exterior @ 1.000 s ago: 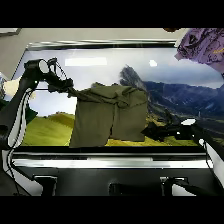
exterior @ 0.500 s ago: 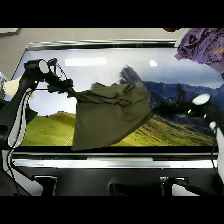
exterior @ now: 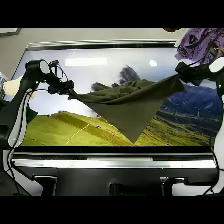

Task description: Fold the clothes and pants, and hang the long-sleeved shirts on hangers.

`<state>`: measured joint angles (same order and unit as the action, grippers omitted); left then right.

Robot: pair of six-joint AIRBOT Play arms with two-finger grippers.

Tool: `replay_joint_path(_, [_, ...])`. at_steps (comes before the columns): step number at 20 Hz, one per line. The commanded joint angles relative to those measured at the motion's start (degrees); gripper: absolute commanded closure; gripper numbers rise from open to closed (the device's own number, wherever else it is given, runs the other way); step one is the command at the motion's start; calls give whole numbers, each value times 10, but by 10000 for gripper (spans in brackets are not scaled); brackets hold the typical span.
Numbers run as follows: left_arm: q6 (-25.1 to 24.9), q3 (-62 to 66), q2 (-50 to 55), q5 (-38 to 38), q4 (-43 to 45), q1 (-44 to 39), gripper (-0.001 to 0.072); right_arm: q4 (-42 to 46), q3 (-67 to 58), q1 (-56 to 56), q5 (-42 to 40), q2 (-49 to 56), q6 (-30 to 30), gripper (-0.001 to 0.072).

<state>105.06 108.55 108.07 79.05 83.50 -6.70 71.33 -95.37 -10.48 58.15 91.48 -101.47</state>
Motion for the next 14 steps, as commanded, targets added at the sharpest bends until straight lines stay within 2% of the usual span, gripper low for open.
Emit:
replay_joint_path(1, [0,0,3,5,1,-9,692,-54,-21,0,53,43,-16,448])
replay_joint_path(2, [0,0,4,5,1,-12,692,-53,-21,0,78,40,5,356])
replay_joint_path(5, [0,0,4,5,1,-16,692,-20,-19,0,188,14,127,320])
replay_joint_path(6, [0,0,4,6,1,-16,692,-25,-2,-10,196,-2,132,286])
replay_joint_path(7, [0,0,4,7,1,-16,692,-62,35,-26,183,-25,139,286])
replay_joint_path(9, [0,0,4,8,1,-16,692,-106,151,-44,180,-76,174,286])
replay_joint_path(11, [0,0,4,10,1,-16,692,-146,305,-36,176,-131,178,288])
replay_joint_path(14, [0,0,4,9,1,-16,692,-255,518,14,99,-202,206,281])
